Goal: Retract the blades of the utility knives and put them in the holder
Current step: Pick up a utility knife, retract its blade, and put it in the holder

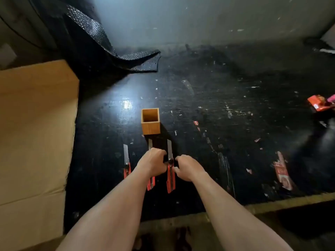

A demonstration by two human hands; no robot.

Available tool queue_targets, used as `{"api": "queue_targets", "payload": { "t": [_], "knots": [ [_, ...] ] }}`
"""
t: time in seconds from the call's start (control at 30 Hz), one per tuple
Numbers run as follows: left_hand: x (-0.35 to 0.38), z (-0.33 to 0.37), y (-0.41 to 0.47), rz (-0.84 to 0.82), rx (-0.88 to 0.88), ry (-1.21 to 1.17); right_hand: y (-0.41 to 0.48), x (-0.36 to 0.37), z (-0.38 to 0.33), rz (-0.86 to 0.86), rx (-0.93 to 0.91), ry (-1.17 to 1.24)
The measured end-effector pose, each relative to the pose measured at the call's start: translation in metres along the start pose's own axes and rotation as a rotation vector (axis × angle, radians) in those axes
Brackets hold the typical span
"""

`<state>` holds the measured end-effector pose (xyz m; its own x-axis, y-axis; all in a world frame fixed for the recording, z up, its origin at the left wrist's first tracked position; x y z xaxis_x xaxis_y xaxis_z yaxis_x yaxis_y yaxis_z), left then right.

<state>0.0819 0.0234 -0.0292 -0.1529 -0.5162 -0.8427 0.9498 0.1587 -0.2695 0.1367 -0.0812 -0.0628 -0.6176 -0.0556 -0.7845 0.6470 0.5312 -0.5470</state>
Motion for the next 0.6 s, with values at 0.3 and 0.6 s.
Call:
{"api": "queue_targets", "payload": {
  "t": [0.3,0.6],
  "knots": [
    [0.05,-0.003,-0.006,0.1,-0.246,-0.139,0.001,0.028,0.015,0.047,0.002,0.167],
    [0.06,-0.008,-0.01,0.322,-0.442,-0.463,0.002,0.024,0.042,0.039,0.101,0.671]
  ]
}}
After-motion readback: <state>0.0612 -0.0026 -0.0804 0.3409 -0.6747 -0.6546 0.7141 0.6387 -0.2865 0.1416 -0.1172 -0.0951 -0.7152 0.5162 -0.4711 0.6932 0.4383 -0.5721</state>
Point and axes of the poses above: each hand's wrist, its own y-axis towards the middle knuckle, its own x-axis out of the palm, z = x × y, the point moved 9 cm from there along y, towards the middle knuckle, and after that the axes turned 7 degrees about x, right-handed, at the moved point
